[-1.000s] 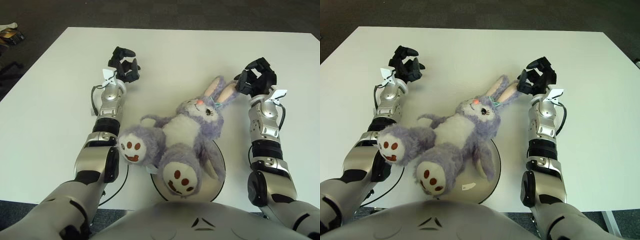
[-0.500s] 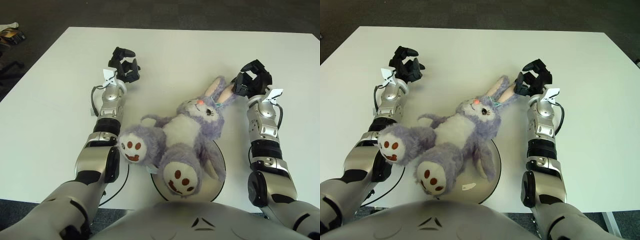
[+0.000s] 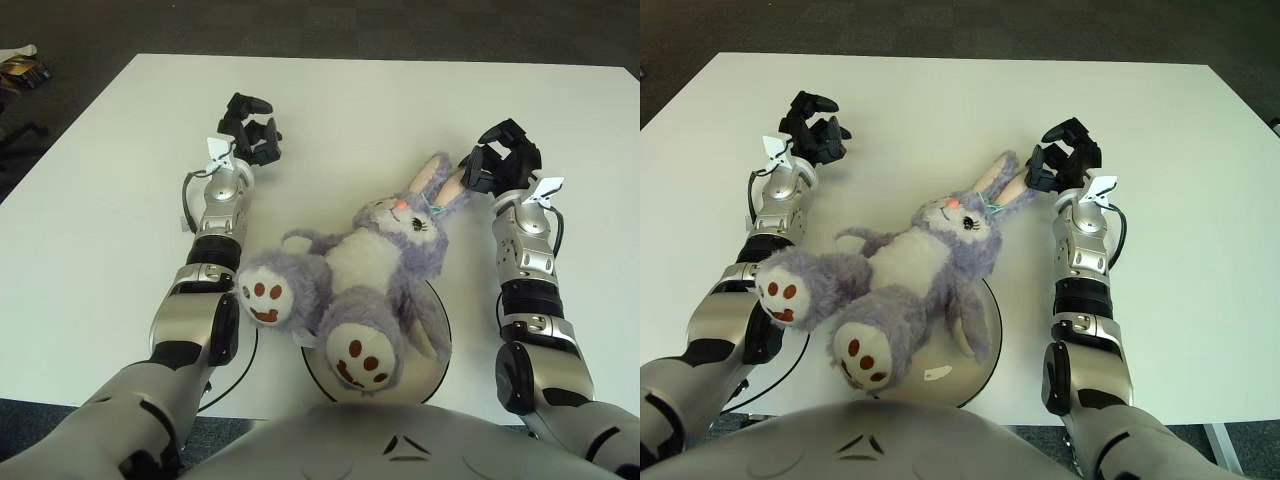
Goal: Put the doll into the plate.
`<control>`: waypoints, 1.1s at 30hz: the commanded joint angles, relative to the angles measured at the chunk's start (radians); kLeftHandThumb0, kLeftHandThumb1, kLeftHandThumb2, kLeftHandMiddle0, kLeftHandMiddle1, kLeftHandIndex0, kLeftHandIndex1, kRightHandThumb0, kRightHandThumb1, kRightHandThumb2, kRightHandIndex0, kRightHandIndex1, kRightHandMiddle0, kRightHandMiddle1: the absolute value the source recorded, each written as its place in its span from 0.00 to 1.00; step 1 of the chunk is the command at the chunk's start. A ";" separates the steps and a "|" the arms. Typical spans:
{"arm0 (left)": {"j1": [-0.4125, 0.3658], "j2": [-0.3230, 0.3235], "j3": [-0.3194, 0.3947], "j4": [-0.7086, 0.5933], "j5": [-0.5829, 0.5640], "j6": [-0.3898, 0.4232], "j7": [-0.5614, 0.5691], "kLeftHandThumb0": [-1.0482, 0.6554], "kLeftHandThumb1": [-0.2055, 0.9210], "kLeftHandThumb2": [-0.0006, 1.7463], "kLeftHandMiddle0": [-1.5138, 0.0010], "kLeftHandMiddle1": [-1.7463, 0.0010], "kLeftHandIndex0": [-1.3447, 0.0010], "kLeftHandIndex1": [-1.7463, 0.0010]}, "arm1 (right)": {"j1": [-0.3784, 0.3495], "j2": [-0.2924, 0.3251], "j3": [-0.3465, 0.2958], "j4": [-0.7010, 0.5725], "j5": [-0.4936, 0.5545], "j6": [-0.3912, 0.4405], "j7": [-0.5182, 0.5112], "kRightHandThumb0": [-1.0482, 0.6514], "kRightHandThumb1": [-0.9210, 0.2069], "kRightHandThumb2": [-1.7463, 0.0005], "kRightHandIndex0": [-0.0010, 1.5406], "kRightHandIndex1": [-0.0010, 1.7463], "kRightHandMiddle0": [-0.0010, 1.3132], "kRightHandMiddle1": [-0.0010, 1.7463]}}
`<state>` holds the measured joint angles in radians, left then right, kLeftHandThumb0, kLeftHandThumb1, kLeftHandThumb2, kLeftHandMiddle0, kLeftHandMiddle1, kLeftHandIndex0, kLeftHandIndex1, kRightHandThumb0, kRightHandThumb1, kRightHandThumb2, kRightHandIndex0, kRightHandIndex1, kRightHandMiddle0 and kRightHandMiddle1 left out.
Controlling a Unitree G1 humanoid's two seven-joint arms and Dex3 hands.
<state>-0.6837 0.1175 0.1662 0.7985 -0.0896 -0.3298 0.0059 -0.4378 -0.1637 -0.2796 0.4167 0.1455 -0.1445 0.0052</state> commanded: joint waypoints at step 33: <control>0.150 -0.031 -0.027 -0.104 -0.004 -0.049 -0.091 0.61 0.52 0.67 0.55 0.14 0.73 0.00 | 0.160 0.027 0.047 -0.108 -0.070 0.117 -0.108 0.61 0.89 0.00 0.60 1.00 0.55 0.95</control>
<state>-0.5595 0.0865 0.1390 0.6868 -0.0862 -0.3650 -0.0664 -0.3133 -0.1388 -0.2405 0.3068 0.0990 -0.0418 -0.0874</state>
